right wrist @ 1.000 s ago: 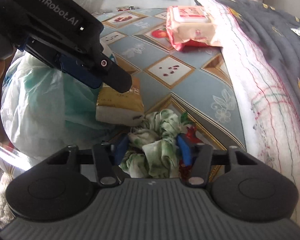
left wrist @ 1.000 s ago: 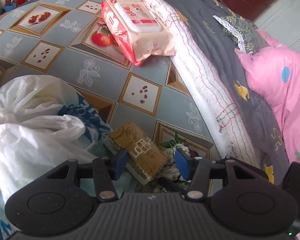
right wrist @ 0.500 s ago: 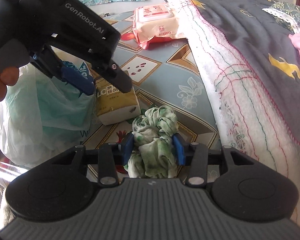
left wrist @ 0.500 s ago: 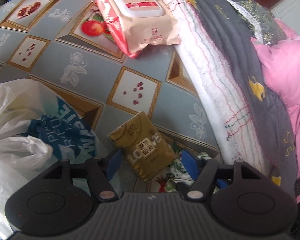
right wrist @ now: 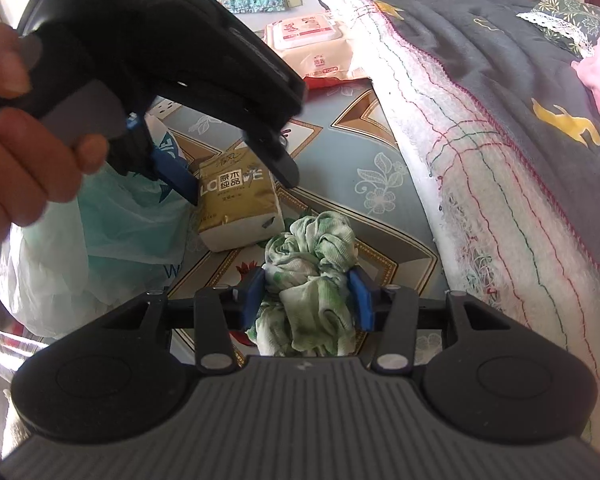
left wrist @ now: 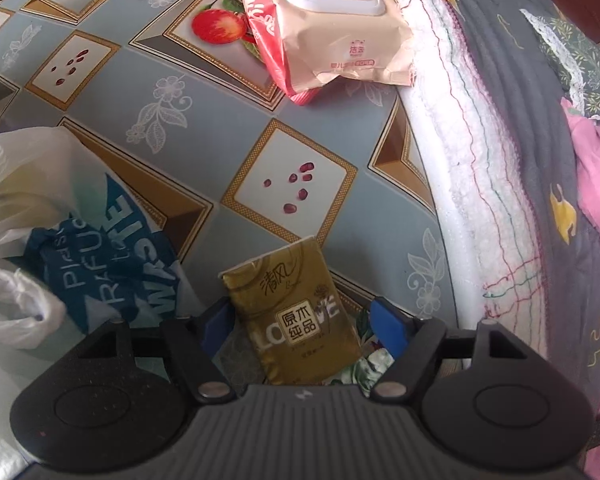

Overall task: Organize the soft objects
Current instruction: 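Close the right gripper on the scrunchie while the left gripper grasps the gold tissue pack, then carry the scrunchie and the tissue pack to the box with both grippers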

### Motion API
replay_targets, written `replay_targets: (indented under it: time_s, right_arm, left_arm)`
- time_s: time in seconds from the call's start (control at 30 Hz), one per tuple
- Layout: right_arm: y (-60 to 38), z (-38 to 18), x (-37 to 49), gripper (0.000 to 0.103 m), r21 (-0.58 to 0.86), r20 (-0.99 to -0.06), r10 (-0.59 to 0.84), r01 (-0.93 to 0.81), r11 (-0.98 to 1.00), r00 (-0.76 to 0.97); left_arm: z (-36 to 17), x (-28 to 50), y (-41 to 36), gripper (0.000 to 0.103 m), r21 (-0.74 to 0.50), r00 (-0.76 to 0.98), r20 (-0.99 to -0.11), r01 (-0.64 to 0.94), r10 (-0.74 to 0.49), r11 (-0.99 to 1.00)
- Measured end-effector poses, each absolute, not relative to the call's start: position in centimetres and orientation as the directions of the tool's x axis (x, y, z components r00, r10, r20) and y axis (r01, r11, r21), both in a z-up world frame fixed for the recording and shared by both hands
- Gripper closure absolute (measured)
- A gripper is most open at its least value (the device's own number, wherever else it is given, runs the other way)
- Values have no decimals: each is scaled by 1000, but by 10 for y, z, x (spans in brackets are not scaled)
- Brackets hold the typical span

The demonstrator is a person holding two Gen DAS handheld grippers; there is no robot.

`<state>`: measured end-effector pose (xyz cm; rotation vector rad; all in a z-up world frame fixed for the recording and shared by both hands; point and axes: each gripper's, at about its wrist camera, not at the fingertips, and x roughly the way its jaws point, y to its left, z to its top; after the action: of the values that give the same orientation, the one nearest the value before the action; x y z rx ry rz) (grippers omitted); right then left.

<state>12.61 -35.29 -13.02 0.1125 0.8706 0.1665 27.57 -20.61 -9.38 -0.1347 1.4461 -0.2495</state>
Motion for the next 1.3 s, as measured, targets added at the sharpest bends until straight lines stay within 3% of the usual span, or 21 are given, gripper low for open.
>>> replay_targets:
  time_s: [0.13,0.27,0.57,1.0,1.3]
  right_arm:
    - [-351,-130,127,57,161,-750,183,-93,983,636]
    - [-349,-130,128,57,166,-746,178,-80,983,642]
    - [-354,-124,122,76,197,-727,171,-38,980,665]
    - [-354,-76,93,82,210,-633,167,-40,977,756]
    - [-312,-10,90,82,236,-507,320,-229,945,800]
  left_arm:
    - [-93,275,-218,28,-199,144,-965,134,-218,971]
    - [-90,269,-225,46,-149,200,-961,207,-191,967]
    - [-83,258,-206,49,-216,231,-937,206,-261,955]
    - [33,213,-139,49,-320,445,-797,260,-407,911]
    - [99,157,-26,49,-334,612,-695,190,-377,923]
